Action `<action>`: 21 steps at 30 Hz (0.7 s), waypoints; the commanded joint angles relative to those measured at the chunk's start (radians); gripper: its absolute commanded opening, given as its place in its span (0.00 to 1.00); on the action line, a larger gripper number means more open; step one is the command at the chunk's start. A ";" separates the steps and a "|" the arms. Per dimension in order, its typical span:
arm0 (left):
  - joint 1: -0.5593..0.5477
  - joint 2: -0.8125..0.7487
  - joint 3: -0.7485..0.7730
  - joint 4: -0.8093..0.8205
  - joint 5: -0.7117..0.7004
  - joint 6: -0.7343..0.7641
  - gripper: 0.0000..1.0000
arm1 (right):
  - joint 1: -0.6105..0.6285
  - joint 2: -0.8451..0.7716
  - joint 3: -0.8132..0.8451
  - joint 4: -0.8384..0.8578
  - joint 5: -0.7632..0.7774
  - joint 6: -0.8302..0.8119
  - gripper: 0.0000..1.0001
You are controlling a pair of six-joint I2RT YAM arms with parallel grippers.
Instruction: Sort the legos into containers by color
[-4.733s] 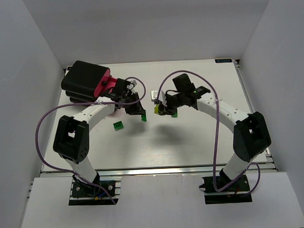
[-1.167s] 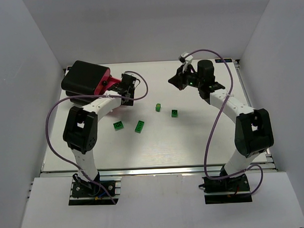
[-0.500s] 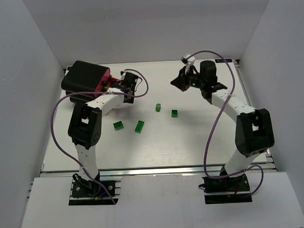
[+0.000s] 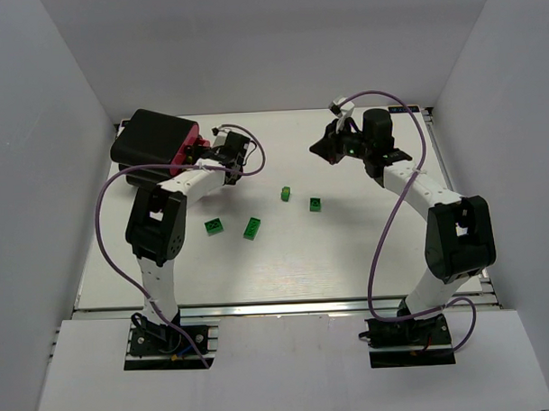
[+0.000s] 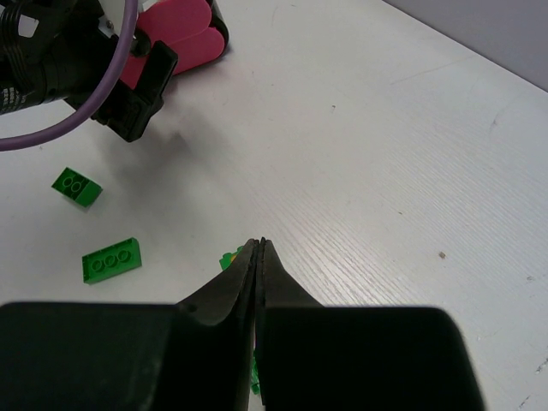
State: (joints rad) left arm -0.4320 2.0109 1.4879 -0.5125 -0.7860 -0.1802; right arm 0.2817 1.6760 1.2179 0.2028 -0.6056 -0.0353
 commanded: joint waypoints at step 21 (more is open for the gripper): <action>0.013 0.000 0.049 0.121 -0.266 0.027 0.74 | -0.009 -0.032 -0.011 -0.005 -0.019 -0.018 0.00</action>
State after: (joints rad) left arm -0.4168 2.0392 1.4963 -0.4091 -0.9913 -0.1410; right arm 0.2806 1.6760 1.2133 0.1814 -0.6064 -0.0383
